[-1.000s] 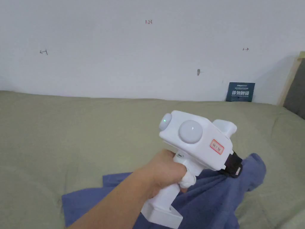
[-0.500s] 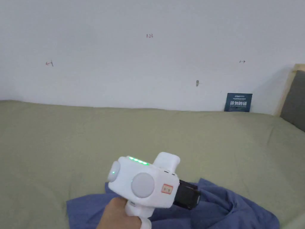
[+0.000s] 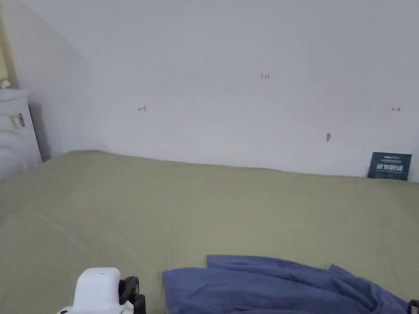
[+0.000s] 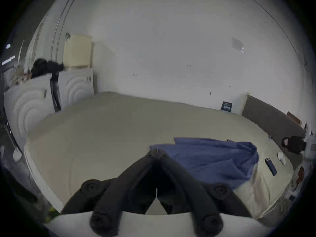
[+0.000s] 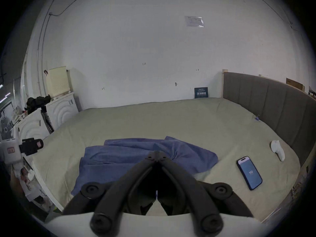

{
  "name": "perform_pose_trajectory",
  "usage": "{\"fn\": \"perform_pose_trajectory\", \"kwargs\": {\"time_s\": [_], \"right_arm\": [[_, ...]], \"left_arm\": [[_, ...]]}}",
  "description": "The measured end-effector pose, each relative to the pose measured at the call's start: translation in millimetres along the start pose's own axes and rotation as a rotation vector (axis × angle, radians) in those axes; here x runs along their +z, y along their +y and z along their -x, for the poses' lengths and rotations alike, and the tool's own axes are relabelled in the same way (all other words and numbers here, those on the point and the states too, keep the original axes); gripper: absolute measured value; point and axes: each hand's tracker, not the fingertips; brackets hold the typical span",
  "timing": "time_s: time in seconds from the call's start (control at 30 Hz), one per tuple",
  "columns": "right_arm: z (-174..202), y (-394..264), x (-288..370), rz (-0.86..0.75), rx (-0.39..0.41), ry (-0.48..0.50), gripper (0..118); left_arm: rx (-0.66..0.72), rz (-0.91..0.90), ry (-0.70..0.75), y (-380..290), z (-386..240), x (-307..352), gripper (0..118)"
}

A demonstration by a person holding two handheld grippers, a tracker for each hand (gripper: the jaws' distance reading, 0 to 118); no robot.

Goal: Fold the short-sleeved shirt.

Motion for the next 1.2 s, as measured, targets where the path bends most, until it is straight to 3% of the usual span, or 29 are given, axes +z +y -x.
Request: {"fn": "perform_pose_trajectory", "kwargs": {"time_s": [0.17,0.37,0.4,0.47,0.5,0.53,0.73,0.87,0.9,0.93,1.0,1.07,1.1,1.13,1.2], "right_arm": [[-0.4,-8.5,-3.6,0.018,-0.001,0.009,0],[-17.6,-1.8,-24.8,0.042,0.016,-0.023,0],[-20.2,0.1,-28.3,0.047,0.019,-0.031,0],[-24.0,2.7,-32.1,0.052,0.014,-0.033,0],[-26.0,3.4,-34.3,0.057,0.012,-0.035,0],[-28.2,3.7,-36.4,0.064,0.011,-0.037,0],[-44.3,-4.8,-44.7,0.121,0.014,-0.062,0],[-48.9,-12.2,-48.4,0.148,0.032,-0.074,0],[-50.3,-13.6,-50.2,0.154,0.032,-0.078,0],[-51.8,-15.4,-51.7,0.157,0.027,-0.085,0],[-56.3,-18.2,-56.7,0.164,0.012,-0.084,0],[-61.3,-16.7,-66.7,0.186,-0.012,-0.086,0],[-65.1,-14.7,-74.1,0.205,-0.025,-0.084,3],[-69.5,-10.9,-84.4,0.255,-0.042,-0.075,26],[-79.7,-1.9,-108.2,0.330,-0.075,-0.058,96]], "left_arm": [[0.021,0.074,0.006,-3.0,11.2,-28.0,0],[-0.009,0.278,-0.189,52.9,9.7,-136.4,0],[-0.020,0.386,-0.250,64.0,9.9,-164.6,8],[-0.037,0.535,-0.299,74.6,7.2,-216.7,74],[-0.063,0.604,-0.249,74.7,-0.4,-239.5,103],[-0.070,0.628,-0.223,74.7,-0.9,-261.1,111],[-0.099,0.807,-0.111,50.7,-15.0,-348.8,110],[-0.105,0.851,-0.134,28.2,-29.0,-349.6,106],[-0.166,0.820,-0.100,27.0,-34.1,-338.8,101],[-0.206,0.805,-0.063,27.4,-38.5,-333.5,87],[-0.247,0.789,-0.054,30.2,-42.6,-325.0,71],[-0.254,0.778,-0.082,35.5,-45.5,-314.9,15],[-0.265,0.767,-0.111,36.4,-50.0,-310.1,2],[-0.258,0.754,-0.133,38.0,-51.3,-306.9,2],[-0.307,0.760,-0.111,37.1,-53.6,-306.9,2]]}}
